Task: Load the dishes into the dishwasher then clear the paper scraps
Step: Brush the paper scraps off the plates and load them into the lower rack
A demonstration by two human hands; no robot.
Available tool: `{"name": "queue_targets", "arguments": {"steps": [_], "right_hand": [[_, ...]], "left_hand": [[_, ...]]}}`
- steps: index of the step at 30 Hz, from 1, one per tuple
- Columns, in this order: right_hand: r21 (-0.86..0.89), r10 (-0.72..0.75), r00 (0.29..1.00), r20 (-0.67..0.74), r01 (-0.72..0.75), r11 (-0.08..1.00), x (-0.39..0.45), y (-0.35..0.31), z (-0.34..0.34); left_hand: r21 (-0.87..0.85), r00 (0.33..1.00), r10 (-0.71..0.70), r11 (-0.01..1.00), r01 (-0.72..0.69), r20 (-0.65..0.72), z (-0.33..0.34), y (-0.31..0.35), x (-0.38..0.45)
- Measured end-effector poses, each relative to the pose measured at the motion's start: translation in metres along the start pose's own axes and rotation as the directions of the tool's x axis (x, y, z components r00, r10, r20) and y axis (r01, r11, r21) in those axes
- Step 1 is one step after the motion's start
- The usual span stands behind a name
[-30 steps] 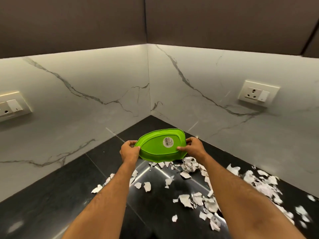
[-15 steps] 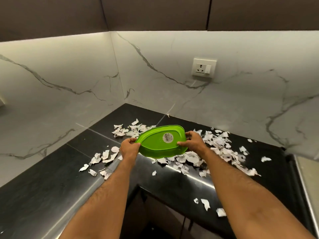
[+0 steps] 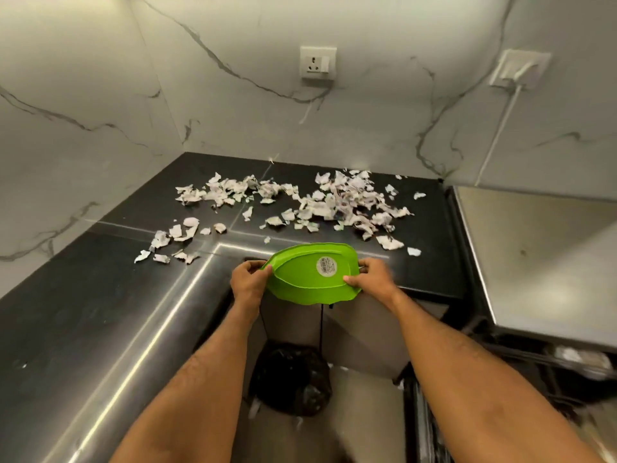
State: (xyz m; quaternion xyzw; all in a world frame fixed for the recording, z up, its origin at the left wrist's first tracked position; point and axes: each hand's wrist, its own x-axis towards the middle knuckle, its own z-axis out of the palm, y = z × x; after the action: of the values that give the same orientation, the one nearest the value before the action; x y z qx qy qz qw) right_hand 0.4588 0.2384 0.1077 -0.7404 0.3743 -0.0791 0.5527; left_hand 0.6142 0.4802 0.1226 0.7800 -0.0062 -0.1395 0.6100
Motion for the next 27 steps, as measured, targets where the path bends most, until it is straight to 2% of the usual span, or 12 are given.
{"name": "queue_targets", "arguments": {"steps": [2, 5, 10, 15, 20, 21, 27], "right_hand": [[0.011, 0.056, 0.998, 0.004, -0.056, 0.998, -0.022, 0.029, -0.004], [0.036, 0.128, 0.992, -0.009, -0.128, 0.991, -0.057, 0.067, -0.009], [0.032, 0.238, 0.970, -0.055, -0.237, 0.971, -0.093, 0.150, -0.020], [0.037, 0.349, 0.934, -0.080, -0.348, 0.937, -0.130, 0.250, -0.038], [0.041, 0.384, 0.914, -0.133, -0.382, 0.923, -0.176, 0.296, -0.060], [0.046, 0.411, 0.901, -0.136, -0.409, 0.911, -0.184, 0.329, -0.073], [0.033, 0.440, 0.886, -0.146, -0.441, 0.897, -0.211, 0.401, -0.106]], "left_hand": [[0.003, 1.000, 0.017, 1.000, -0.017, 0.020, 0.005, -0.011, -0.026], [0.078, 0.991, 0.021, 0.996, -0.031, 0.131, 0.020, -0.040, -0.060], [0.195, 0.963, -0.074, 0.981, 0.022, 0.259, 0.048, -0.102, -0.100], [0.278, 0.929, -0.169, 0.958, 0.076, 0.329, 0.086, -0.163, -0.145], [0.365, 0.882, -0.231, 0.928, 0.073, 0.411, 0.122, -0.212, -0.190], [0.383, 0.863, -0.246, 0.921, 0.067, 0.441, 0.146, -0.235, -0.208], [0.483, 0.837, -0.304, 0.874, 0.054, 0.455, 0.193, -0.291, -0.261]]}}
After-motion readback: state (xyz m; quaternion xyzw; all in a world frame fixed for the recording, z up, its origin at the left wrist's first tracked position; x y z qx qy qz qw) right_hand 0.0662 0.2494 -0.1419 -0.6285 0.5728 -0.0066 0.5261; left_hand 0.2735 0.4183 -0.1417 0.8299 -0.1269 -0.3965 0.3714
